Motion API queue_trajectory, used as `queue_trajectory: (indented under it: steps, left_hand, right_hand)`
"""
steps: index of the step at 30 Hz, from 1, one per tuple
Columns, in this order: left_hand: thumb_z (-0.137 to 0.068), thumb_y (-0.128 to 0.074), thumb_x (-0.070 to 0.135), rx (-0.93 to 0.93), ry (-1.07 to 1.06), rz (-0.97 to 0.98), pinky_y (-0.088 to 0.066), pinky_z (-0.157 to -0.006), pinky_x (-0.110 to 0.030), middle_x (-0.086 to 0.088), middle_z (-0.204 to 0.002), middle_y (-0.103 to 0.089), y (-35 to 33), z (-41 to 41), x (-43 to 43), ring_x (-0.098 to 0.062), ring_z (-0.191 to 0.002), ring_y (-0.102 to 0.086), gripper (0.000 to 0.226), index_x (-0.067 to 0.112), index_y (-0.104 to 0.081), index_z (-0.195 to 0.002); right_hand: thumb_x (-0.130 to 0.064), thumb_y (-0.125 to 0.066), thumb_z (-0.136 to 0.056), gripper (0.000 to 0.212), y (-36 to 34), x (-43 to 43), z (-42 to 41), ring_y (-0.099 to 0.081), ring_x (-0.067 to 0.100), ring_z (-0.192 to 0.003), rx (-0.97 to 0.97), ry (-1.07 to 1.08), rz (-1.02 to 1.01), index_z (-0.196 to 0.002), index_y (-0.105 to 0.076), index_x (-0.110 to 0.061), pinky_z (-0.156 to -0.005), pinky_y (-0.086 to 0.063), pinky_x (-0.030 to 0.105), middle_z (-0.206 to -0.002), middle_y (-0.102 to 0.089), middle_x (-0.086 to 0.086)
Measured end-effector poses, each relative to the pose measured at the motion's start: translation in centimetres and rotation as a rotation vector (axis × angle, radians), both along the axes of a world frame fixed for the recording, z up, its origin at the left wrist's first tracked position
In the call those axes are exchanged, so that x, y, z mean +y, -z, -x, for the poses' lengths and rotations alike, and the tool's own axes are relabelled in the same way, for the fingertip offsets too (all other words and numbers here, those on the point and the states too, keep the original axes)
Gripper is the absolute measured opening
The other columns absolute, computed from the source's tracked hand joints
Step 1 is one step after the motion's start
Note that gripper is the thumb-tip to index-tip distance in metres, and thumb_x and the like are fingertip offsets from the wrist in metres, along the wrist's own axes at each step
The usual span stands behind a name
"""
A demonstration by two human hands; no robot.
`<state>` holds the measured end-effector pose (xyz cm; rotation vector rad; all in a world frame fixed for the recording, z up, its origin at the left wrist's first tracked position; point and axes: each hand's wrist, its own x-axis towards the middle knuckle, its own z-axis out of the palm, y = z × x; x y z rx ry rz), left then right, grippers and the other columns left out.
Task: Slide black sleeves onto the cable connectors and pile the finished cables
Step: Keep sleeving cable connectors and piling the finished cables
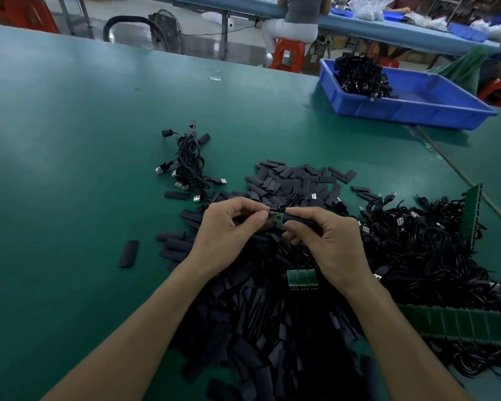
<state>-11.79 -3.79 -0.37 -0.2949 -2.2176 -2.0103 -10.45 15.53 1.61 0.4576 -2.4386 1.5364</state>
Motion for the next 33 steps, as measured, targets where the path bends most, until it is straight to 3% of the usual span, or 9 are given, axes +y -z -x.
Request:
queue_trajectory:
  steps: [6,11,16,20,22,25,27,30,33]
  left_hand:
    - [-0.093,-0.069,0.008,-0.078,0.127,-0.125,-0.053,-0.072,-0.016,-0.002,-0.084,-0.078,-0.09,0.41,-0.39,-0.009,-0.079,-0.073,0.008,0.013,-0.074,-0.095]
    - [-0.093,-0.068,0.008,-0.066,0.176,-0.073,-0.053,-0.071,-0.016,0.002,-0.081,-0.077,-0.13,0.32,-0.32,-0.007,-0.074,-0.072,0.012,0.019,-0.074,-0.093]
    - [-0.092,-0.072,0.016,-0.042,0.088,0.039,-0.057,-0.073,-0.022,0.002,-0.084,-0.077,-0.30,0.08,-0.27,-0.011,-0.078,-0.073,0.005,0.017,-0.075,-0.095]
    - [-0.094,-0.069,0.028,0.011,0.058,0.228,-0.049,-0.059,-0.032,0.002,-0.072,-0.072,-0.22,-0.12,-0.14,-0.011,-0.059,-0.060,0.014,0.019,-0.076,-0.085]
    - [-0.095,-0.068,0.028,0.018,0.071,0.238,-0.043,-0.053,-0.029,0.002,-0.070,-0.071,-0.19,-0.11,-0.15,-0.006,-0.053,-0.053,0.016,0.019,-0.076,-0.083]
    - [-0.095,-0.068,0.026,0.010,0.086,0.217,-0.047,-0.058,-0.022,0.006,-0.073,-0.073,-0.31,-0.09,-0.18,-0.004,-0.059,-0.060,0.016,0.019,-0.076,-0.084]
    - [-0.095,-0.067,0.026,-0.010,0.096,0.211,-0.051,-0.061,-0.030,0.004,-0.074,-0.074,-0.34,-0.09,-0.22,-0.010,-0.063,-0.064,0.016,0.019,-0.076,-0.085]
    - [-0.096,-0.067,0.027,-0.020,0.116,0.218,-0.052,-0.063,-0.047,-0.002,-0.074,-0.074,-0.36,-0.11,-0.24,-0.036,-0.068,-0.065,0.017,0.019,-0.076,-0.084]
    - [-0.095,-0.067,0.027,-0.025,0.123,0.211,-0.052,-0.063,-0.048,-0.003,-0.074,-0.073,-0.40,-0.15,-0.31,-0.036,-0.068,-0.064,0.018,0.017,-0.076,-0.084]
  right_hand:
    - [-0.021,-0.072,-0.084,0.026,-0.21,-0.48,0.00,-0.072,0.009,-0.068,0.015,-0.043,0.061,-0.109,-0.069,-0.028,-0.069,-0.056,0.016,-0.080,-0.075,-0.010]
    - [-0.012,-0.075,-0.084,0.030,-0.29,-0.63,0.10,-0.071,0.004,-0.068,0.023,-0.080,0.009,-0.110,-0.069,-0.027,-0.069,-0.055,0.014,-0.083,-0.075,-0.018]
    - [-0.008,-0.073,-0.087,0.028,-0.15,-0.55,0.09,-0.070,0.005,-0.066,0.043,-0.056,-0.008,-0.108,-0.069,-0.027,-0.067,-0.054,0.013,-0.078,-0.074,-0.018]
    - [-0.008,-0.070,-0.091,0.032,0.05,-0.56,-0.03,-0.071,0.011,-0.065,0.061,-0.033,0.006,-0.102,-0.067,-0.038,-0.066,-0.057,0.018,-0.081,-0.074,-0.011]
    - [-0.008,-0.069,-0.091,0.032,0.15,-0.59,-0.05,-0.071,0.011,-0.064,0.072,-0.031,0.016,-0.101,-0.067,-0.038,-0.065,-0.057,0.018,-0.083,-0.074,-0.010]
    - [-0.008,-0.071,-0.090,0.033,0.18,-0.47,0.08,-0.071,0.010,-0.065,0.052,-0.048,0.012,-0.103,-0.068,-0.038,-0.066,-0.056,0.016,-0.081,-0.074,-0.012]
    - [-0.008,-0.073,-0.088,0.034,0.15,-0.31,0.22,-0.071,0.009,-0.066,0.031,-0.066,-0.003,-0.105,-0.068,-0.037,-0.068,-0.055,0.016,-0.081,-0.074,-0.012]
    - [-0.011,-0.074,-0.087,0.030,0.06,-0.08,0.38,-0.071,0.009,-0.067,0.026,-0.075,-0.026,-0.108,-0.069,-0.032,-0.069,-0.056,0.017,-0.083,-0.074,-0.011]
    - [-0.018,-0.073,-0.087,0.025,-0.06,0.13,0.35,-0.071,0.009,-0.066,0.027,-0.088,-0.042,-0.108,-0.069,-0.032,-0.067,-0.056,0.017,-0.081,-0.074,-0.011]
